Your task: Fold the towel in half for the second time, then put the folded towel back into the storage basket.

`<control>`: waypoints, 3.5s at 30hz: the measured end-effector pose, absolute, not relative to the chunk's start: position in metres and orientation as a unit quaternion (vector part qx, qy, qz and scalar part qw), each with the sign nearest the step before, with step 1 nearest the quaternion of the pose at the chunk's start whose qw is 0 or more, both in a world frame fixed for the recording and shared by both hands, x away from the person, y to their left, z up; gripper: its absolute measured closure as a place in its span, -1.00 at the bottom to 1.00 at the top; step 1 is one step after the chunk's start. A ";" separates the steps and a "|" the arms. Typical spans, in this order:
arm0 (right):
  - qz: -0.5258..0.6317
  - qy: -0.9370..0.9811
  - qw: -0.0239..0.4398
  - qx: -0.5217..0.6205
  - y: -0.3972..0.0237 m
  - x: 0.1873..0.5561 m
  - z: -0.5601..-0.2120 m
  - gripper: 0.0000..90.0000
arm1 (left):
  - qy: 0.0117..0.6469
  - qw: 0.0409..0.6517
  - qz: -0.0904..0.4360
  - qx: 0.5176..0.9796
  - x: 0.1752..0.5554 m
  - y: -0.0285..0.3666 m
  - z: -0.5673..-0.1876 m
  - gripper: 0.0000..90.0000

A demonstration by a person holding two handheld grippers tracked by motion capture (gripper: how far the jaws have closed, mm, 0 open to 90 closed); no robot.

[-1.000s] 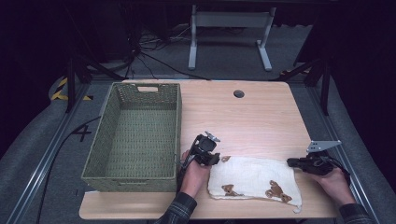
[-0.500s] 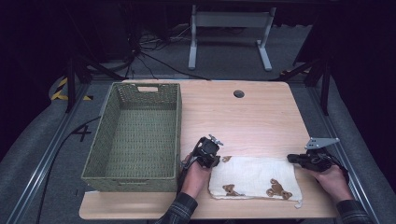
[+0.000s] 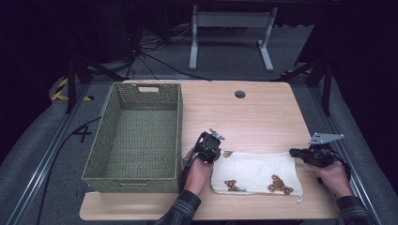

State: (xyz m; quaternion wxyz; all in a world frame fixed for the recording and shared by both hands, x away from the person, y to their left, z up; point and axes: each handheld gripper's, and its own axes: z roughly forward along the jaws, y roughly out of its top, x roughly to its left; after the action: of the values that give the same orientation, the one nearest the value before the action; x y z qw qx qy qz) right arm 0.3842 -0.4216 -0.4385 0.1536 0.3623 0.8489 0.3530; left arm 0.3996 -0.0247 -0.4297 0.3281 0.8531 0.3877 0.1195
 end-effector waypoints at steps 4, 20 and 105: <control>0.367 0.839 0.168 0.364 -0.424 0.393 -0.431 0.92 | 0.394 0.353 0.139 0.837 0.405 -0.023 -0.422 0.92; 0.390 0.837 0.168 0.344 -0.426 0.358 -0.418 0.92 | 0.370 0.359 0.139 0.846 0.370 -0.014 -0.417 0.91; 0.353 0.896 0.062 0.262 -0.332 0.364 -0.453 0.99 | 0.208 0.287 0.017 0.935 0.353 -0.056 -0.447 0.99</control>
State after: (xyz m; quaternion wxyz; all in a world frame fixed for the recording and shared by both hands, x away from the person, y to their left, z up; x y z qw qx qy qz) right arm 0.3641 -0.3320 -0.4530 0.0624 0.2617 0.8962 0.3527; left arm 0.3529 -0.0559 -0.4474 0.2874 0.9348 0.2079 0.0169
